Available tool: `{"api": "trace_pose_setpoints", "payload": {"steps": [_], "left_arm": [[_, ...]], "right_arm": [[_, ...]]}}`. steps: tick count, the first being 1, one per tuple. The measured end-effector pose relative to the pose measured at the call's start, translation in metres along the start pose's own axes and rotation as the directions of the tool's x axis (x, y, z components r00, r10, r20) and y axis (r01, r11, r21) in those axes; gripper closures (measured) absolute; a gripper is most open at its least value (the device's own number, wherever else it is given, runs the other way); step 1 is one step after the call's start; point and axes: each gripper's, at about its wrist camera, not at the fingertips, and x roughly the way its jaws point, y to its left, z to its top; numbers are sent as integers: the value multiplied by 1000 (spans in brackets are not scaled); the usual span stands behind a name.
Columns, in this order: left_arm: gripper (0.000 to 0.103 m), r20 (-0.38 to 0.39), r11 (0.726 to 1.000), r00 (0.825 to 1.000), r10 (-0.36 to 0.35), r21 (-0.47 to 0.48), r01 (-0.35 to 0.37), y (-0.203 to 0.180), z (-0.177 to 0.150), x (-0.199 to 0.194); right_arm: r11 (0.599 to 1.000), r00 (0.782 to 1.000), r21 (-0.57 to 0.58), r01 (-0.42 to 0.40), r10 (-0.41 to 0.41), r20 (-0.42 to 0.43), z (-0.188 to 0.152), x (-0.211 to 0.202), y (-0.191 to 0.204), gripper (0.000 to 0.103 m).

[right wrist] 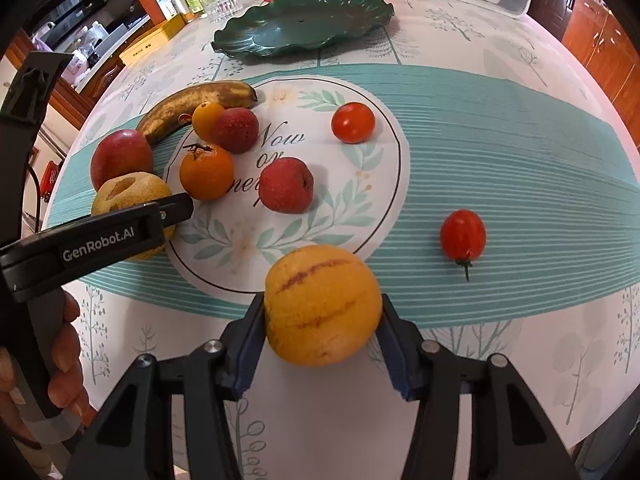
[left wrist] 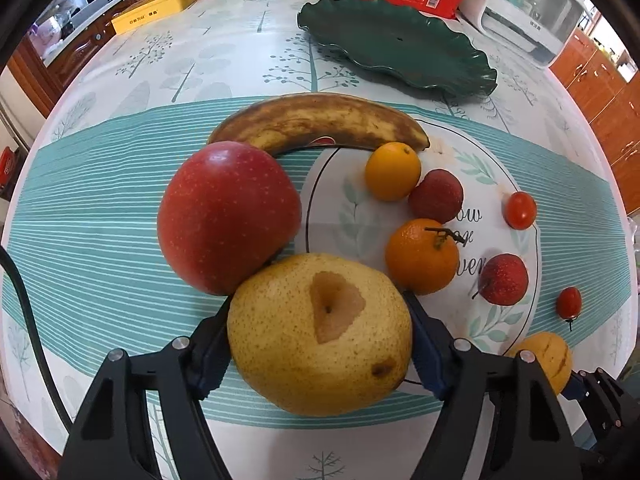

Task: Organize fruits
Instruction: 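Lift the pear and melon and carry both over the green plate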

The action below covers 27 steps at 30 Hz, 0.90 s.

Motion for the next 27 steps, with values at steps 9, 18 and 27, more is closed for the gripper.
{"api": "trace_pose_setpoints", "payload": {"steps": [9, 18, 27], "left_arm": [[29, 10, 1000, 1000, -13, 12, 13, 2, -6, -21], [29, 104, 996, 994, -39, 78, 31, -4, 4, -80], [29, 200, 991, 975, -91, 119, 68, 1, 35, -142]], "right_arm": [[1000, 998, 2, -21, 20, 61, 4, -23, 3, 51], [997, 979, 5, -71, 69, 194, 22, -79, 8, 51], [999, 949, -37, 26, -13, 315, 56, -142, 27, 51]]}}
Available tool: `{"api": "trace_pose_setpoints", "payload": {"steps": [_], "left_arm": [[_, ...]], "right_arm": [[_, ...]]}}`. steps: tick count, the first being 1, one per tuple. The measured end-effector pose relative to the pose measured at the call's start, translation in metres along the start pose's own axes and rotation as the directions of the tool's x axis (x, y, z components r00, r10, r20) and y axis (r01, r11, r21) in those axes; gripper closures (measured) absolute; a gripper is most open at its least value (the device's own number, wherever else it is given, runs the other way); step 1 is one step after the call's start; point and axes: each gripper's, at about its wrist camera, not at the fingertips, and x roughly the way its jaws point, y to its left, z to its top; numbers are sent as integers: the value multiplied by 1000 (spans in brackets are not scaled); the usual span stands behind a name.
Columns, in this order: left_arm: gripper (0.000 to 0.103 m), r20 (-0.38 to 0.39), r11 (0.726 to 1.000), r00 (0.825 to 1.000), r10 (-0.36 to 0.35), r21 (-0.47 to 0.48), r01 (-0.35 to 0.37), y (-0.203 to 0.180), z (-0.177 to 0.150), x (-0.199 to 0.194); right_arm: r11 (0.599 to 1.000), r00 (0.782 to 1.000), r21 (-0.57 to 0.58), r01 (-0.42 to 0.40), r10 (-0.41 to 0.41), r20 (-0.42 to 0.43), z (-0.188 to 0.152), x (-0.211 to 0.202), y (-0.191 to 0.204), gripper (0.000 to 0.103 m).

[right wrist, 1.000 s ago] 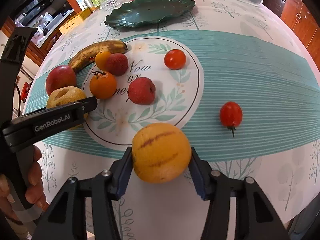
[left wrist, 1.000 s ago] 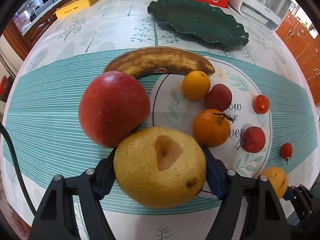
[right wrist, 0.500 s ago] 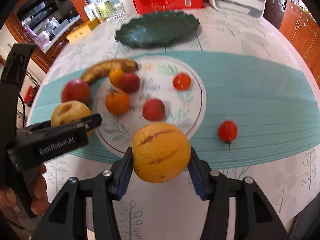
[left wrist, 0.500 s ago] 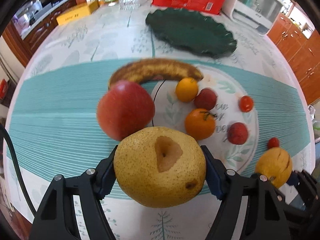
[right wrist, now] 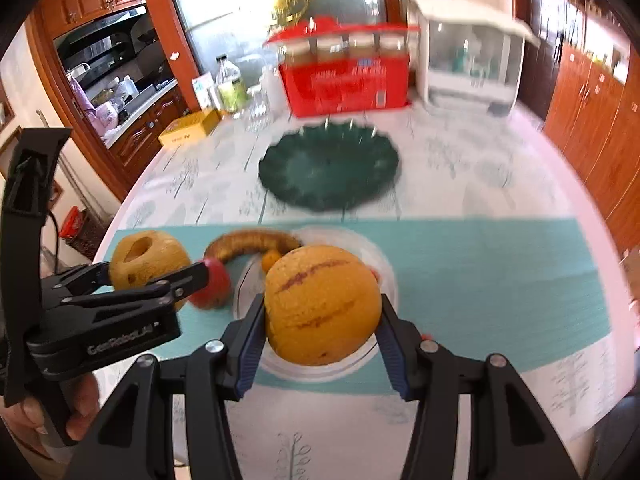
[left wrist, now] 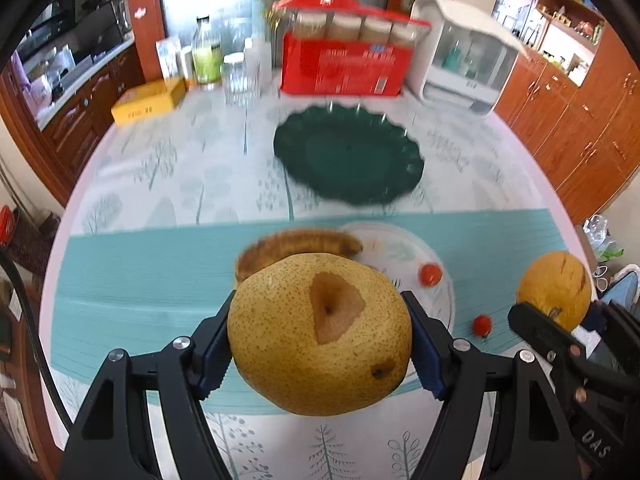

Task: Organize fruits
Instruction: 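Lift the pear and melon and carry both over the green plate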

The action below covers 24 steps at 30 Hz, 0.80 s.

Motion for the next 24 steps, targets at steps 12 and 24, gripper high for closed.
{"api": "trace_pose_setpoints", "payload": {"steps": [12, 24], "left_arm": [[29, 79, 998, 997, 1, 68, -7, -2, 78, -26], [29, 112, 995, 989, 93, 33, -97, -7, 151, 10]], "right_arm": [[992, 989, -83, 94, -83, 126, 76, -20, 12, 51], [988, 990, -121, 99, -86, 113, 154, 42, -13, 51]]}}
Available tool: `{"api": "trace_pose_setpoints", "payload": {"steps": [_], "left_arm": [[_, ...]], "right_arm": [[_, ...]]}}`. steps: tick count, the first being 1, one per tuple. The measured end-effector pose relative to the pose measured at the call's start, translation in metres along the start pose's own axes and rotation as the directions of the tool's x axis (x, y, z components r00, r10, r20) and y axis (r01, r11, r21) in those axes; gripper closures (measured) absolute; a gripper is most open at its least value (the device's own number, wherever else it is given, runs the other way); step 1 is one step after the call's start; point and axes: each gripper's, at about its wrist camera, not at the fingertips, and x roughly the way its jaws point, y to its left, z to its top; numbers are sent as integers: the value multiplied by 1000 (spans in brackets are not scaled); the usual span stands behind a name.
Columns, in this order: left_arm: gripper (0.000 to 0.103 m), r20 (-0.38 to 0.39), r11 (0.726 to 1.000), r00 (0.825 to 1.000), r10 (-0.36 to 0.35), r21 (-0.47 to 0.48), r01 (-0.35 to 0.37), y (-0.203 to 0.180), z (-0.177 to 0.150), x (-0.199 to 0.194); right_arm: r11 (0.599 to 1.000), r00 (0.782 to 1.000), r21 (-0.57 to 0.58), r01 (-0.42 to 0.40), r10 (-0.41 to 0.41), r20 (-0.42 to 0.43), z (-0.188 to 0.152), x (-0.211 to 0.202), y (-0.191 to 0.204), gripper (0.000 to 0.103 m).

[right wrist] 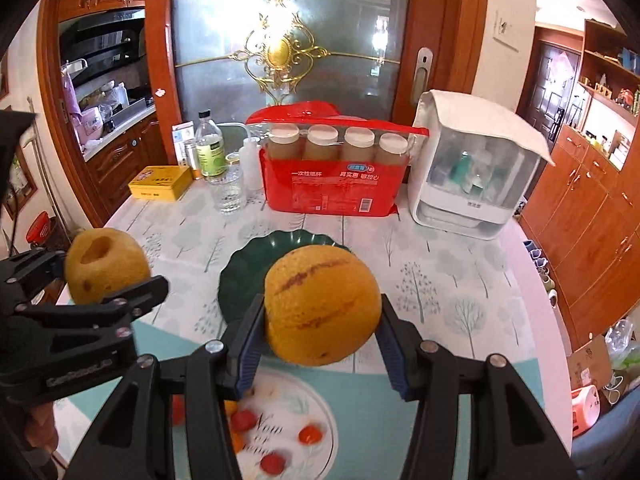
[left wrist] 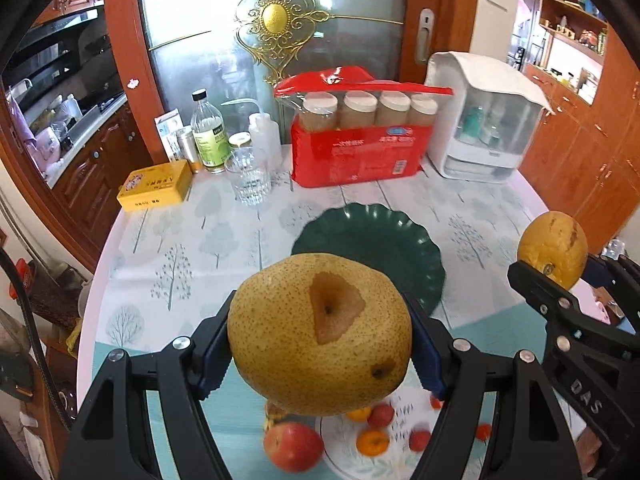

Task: Organize fruits
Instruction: 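Lift the pear and melon and carry both over the green plate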

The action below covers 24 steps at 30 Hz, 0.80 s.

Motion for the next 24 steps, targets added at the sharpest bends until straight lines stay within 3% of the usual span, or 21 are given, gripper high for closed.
{"api": "trace_pose_setpoints", "payload": {"steps": [12, 24], "left_arm": [[29, -54, 999, 998, 24, -35, -25, -19, 21, 97], [29, -175, 998, 984, 39, -34, -45, -26, 16, 180]], "right_arm": [[999, 996, 46, -4, 8, -91, 25, 94, -37, 51], [997, 964, 2, -78, 76, -254, -8, 174, -28, 51]]}}
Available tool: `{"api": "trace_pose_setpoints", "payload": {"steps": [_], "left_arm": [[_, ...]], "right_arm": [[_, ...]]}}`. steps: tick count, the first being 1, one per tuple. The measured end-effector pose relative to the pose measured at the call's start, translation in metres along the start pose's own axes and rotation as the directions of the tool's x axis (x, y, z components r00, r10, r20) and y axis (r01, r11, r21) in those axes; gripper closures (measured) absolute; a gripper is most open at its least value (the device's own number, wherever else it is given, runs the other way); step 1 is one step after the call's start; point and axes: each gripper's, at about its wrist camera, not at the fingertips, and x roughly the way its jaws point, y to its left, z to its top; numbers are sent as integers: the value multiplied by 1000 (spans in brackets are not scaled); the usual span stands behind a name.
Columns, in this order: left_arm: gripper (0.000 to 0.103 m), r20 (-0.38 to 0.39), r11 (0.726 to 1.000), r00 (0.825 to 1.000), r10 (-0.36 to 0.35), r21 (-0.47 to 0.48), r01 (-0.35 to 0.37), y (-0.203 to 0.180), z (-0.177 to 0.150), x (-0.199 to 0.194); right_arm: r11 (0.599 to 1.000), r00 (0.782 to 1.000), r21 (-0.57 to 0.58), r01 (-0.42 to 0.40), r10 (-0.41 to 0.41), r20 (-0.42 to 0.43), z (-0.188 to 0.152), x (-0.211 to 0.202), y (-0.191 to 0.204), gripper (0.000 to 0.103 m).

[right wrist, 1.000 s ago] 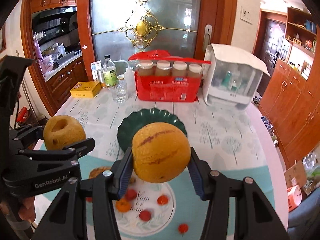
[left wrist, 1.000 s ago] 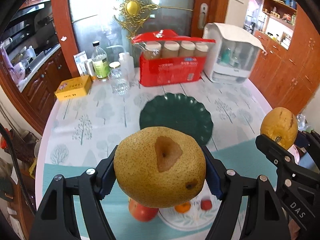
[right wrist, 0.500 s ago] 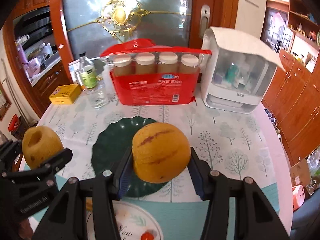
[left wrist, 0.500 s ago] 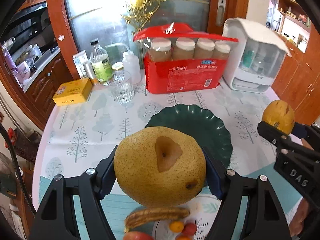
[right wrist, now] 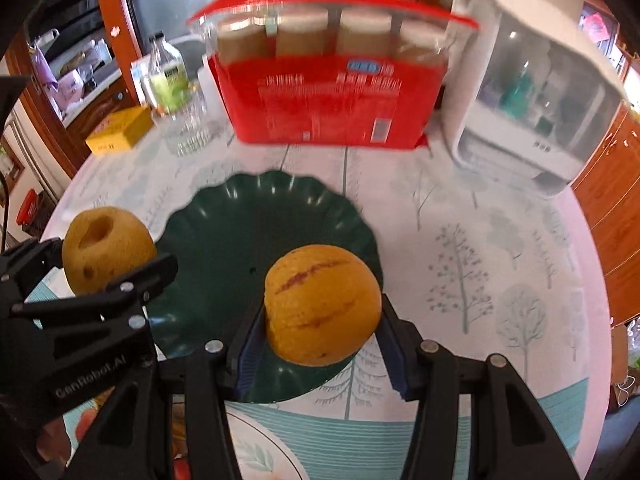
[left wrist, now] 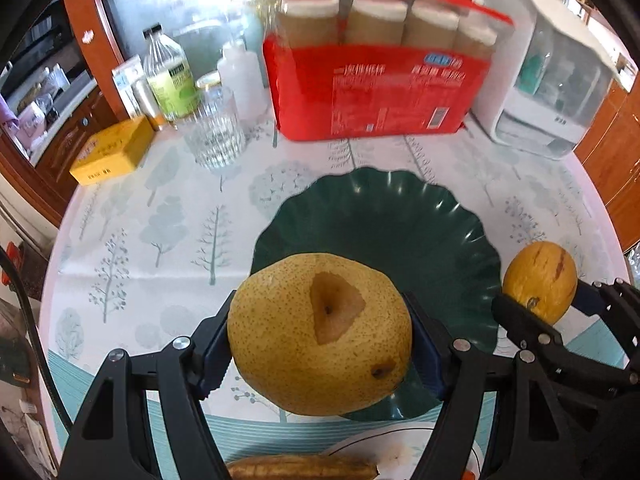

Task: Organize fruits
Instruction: 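Lift the pear and melon and carry both over the green plate, then lower the pear and melon onto the green plate and open both grippers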

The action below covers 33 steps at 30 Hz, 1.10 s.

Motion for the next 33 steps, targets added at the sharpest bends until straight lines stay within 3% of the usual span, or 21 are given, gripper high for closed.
{"api": "trace_pose_setpoints", "payload": {"steps": [12, 28, 29, 31, 33], "left_arm": [[29, -87, 1000, 996, -1, -27, -1, 7, 1, 45], [28, -136, 999, 990, -28, -49, 22, 7, -1, 66], [26, -118, 999, 993, -29, -46, 24, 6, -1, 63], [8, -76, 1000, 997, -13, -27, 11, 4, 2, 54], [4, -45, 1000, 999, 1, -11, -2, 1, 3, 47]], "right_arm": [[998, 998, -56, -28, 25, -66, -5, 37, 9, 51], [995, 996, -86, -57, 51, -79, -9, 49, 19, 50], [994, 996, -90, -58, 52, -69, -9, 46, 19, 49], [993, 996, -100, -67, 62, -60, -8, 44, 21, 43], [992, 997, -109, -68, 63, -53, -9, 43, 24, 35]]}}
